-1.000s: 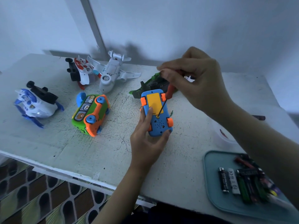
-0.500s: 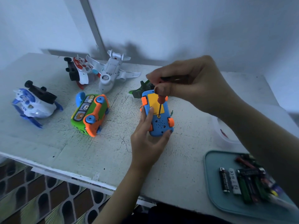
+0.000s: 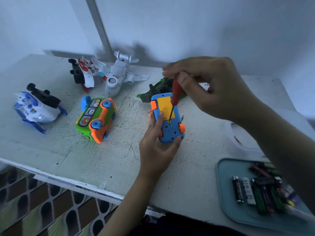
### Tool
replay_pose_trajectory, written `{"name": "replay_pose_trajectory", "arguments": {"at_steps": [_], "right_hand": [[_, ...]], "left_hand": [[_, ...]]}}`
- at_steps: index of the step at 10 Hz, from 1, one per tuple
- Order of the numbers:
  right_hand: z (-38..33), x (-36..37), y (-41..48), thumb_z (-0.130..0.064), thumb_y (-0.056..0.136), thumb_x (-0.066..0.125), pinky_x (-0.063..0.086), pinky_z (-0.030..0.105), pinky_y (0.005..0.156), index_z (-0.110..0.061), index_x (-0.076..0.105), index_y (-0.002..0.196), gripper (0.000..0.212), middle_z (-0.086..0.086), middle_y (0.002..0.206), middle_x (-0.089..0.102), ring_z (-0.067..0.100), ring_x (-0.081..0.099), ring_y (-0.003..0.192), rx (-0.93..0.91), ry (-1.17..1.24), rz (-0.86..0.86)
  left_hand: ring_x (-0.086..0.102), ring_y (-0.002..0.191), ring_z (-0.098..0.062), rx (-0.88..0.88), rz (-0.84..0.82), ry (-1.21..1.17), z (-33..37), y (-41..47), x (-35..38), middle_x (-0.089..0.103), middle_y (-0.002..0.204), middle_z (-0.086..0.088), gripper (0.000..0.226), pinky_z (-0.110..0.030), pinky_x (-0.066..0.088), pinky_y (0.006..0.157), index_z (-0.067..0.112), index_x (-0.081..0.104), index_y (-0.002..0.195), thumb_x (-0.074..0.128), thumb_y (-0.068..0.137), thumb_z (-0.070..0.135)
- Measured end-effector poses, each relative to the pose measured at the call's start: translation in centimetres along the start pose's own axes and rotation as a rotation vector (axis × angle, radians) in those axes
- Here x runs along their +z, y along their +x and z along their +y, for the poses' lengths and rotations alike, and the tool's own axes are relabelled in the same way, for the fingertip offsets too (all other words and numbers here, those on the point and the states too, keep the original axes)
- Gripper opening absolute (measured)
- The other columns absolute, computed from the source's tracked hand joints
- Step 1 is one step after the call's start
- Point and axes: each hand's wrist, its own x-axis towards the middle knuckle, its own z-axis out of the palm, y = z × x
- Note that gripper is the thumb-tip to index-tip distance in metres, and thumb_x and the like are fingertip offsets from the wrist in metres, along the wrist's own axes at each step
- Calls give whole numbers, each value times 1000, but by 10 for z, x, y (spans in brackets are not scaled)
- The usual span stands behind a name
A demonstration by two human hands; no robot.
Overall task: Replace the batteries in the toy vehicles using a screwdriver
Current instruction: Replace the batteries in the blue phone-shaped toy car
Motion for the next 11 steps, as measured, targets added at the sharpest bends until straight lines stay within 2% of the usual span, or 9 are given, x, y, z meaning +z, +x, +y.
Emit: {"name": "replay_pose_trajectory", "arguments": {"at_steps": [1, 2, 3, 4, 5, 7, 8, 10, 11], "right_hand": [[-2, -5, 0, -1, 95, 51, 48, 11, 63, -7, 62, 121, 30, 12, 95, 72, 17, 72, 75, 107, 314, -82], [-1, -7, 0, -8, 91, 64, 48, 10, 60, -7, 69, 111, 21, 5, 85, 73, 11, 70, 71, 46, 228, -23], [1, -10, 1, -26, 90, 64, 53, 19, 70, -9, 73, 105, 24, 1, 85, 71, 6, 66, 76, -49, -45, 3], [-1, -13, 0, -17, 94, 55, 53, 16, 80, -8, 67, 118, 28, 2, 100, 71, 7, 66, 88, -49, -59, -85], [-7, -13, 0, -10, 92, 56, 54, 19, 82, -12, 65, 122, 31, 0, 98, 73, 5, 68, 91, -16, 16, -165], [-13, -14, 7, -17, 90, 57, 51, 21, 74, -20, 68, 118, 30, -10, 86, 70, 2, 64, 82, -15, -75, -200], [-16, -14, 9, -21, 89, 58, 51, 19, 70, -18, 72, 103, 20, -15, 79, 68, -1, 64, 74, -29, -121, -223], [-12, -4, 9, -38, 84, 57, 54, 37, 61, -18, 67, 81, 22, -4, 67, 69, 14, 65, 62, 80, -151, -114], [-9, 3, 5, -42, 83, 54, 55, 43, 60, -18, 62, 77, 26, 2, 66, 66, 22, 65, 61, 139, -150, -31]], "left_hand": [[26, 144, -8, -2, -5, -15, 0, 1, 0, 38, 151, -13, 76, -21, 41, 105, 14, 39, 143, 69, 78, 39], [25, 143, -6, 1, -5, -7, 1, 0, 0, 39, 150, -14, 76, -16, 37, 105, 12, 39, 143, 69, 78, 38], [26, 143, -5, 0, -11, -2, 1, 0, 0, 37, 151, -13, 77, -20, 40, 105, 12, 40, 144, 68, 78, 40], [28, 144, -12, 1, -4, -7, -1, 1, 0, 37, 151, -13, 76, -29, 44, 105, 12, 41, 143, 69, 78, 39], [27, 143, -6, 3, 4, -3, 0, 0, 0, 39, 150, -15, 75, -26, 45, 104, 15, 40, 143, 69, 78, 39], [32, 142, -19, 12, 13, -10, 0, 0, 0, 35, 149, -4, 75, -21, 43, 103, 17, 37, 143, 68, 78, 39], [28, 143, -10, -2, 9, -20, -1, 0, 0, 35, 150, -5, 75, -20, 41, 104, 19, 36, 143, 69, 78, 39], [29, 144, -17, -12, 8, -15, 0, 0, 0, 38, 150, -14, 75, -33, 45, 105, 18, 39, 142, 68, 77, 40], [29, 144, -15, -16, 5, -3, 0, -1, 0, 38, 151, -14, 75, -28, 43, 106, 19, 38, 142, 68, 77, 41]]}}
